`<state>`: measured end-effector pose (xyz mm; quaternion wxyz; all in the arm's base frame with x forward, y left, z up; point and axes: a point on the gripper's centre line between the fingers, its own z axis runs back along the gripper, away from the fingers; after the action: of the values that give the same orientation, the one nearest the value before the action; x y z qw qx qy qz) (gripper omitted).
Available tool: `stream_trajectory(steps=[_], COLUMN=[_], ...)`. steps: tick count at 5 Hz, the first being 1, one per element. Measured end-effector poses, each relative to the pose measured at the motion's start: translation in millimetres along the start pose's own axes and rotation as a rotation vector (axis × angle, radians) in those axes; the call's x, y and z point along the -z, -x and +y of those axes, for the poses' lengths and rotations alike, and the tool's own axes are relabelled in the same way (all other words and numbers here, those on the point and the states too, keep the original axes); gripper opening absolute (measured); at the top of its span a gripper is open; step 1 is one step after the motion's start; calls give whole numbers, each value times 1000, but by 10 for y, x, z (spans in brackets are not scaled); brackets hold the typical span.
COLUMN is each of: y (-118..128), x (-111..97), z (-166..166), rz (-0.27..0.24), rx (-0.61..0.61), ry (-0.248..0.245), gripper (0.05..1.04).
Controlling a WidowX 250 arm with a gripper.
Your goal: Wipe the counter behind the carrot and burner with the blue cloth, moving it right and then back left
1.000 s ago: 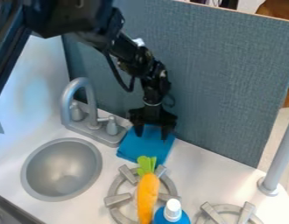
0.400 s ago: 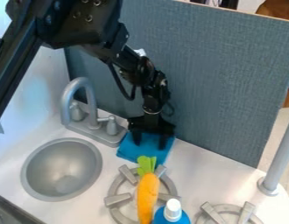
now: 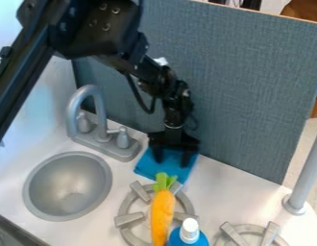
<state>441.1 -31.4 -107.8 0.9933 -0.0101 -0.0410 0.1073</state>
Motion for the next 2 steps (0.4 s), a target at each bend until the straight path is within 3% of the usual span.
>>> stream_trajectory(steps=[2], y=[7], x=[-58], z=[-349], rz=[-13], rx=[42], ry=[63], gripper=[1001])
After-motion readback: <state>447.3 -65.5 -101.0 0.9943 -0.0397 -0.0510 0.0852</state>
